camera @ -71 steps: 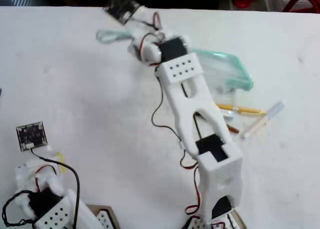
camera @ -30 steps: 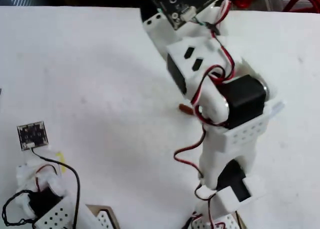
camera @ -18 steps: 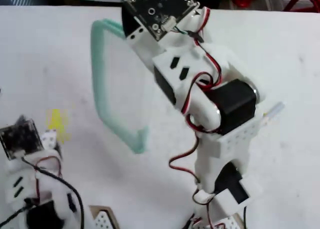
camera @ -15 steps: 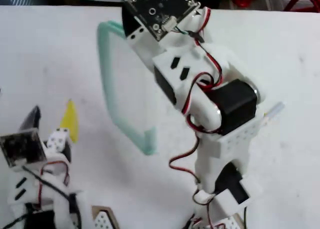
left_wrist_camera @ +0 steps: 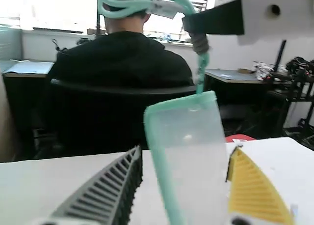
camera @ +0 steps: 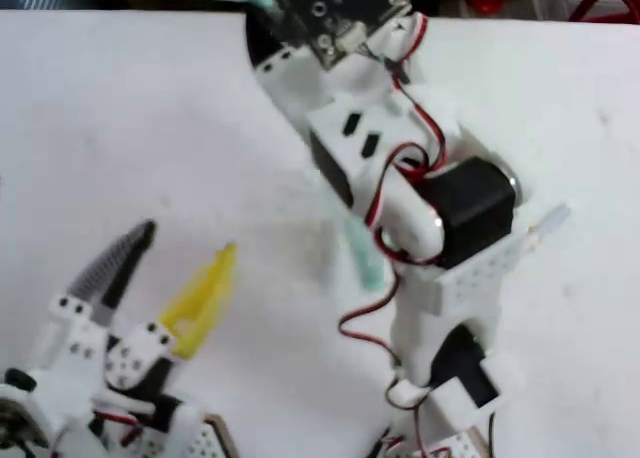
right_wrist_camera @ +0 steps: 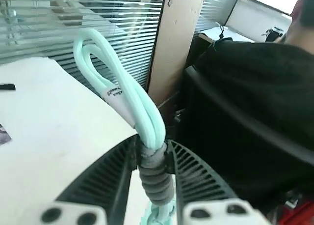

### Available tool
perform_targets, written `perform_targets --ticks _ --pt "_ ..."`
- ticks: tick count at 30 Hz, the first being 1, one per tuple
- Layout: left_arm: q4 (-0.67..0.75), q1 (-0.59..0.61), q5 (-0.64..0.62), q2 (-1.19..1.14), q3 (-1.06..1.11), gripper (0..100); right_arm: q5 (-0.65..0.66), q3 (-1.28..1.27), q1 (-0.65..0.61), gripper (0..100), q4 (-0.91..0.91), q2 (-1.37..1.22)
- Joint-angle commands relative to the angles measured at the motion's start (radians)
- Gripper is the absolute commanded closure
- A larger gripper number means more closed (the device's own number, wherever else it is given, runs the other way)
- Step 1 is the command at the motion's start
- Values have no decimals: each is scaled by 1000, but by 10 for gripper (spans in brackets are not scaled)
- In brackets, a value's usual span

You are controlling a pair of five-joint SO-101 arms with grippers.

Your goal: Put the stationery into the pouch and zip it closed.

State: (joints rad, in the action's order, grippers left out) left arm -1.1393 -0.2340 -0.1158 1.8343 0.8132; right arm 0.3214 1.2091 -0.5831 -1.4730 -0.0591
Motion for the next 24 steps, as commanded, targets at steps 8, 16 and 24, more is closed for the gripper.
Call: perform_targets --ticks 8,16,24 --pt "213 -90 152 -8 262 706 -94 40 -41 981 36 -117" --pt "376 -53 133 -8 388 706 -110 41 -209 981 35 -85" --pt "385 93 89 -7 419 706 -110 32 -300 981 -10 -41"
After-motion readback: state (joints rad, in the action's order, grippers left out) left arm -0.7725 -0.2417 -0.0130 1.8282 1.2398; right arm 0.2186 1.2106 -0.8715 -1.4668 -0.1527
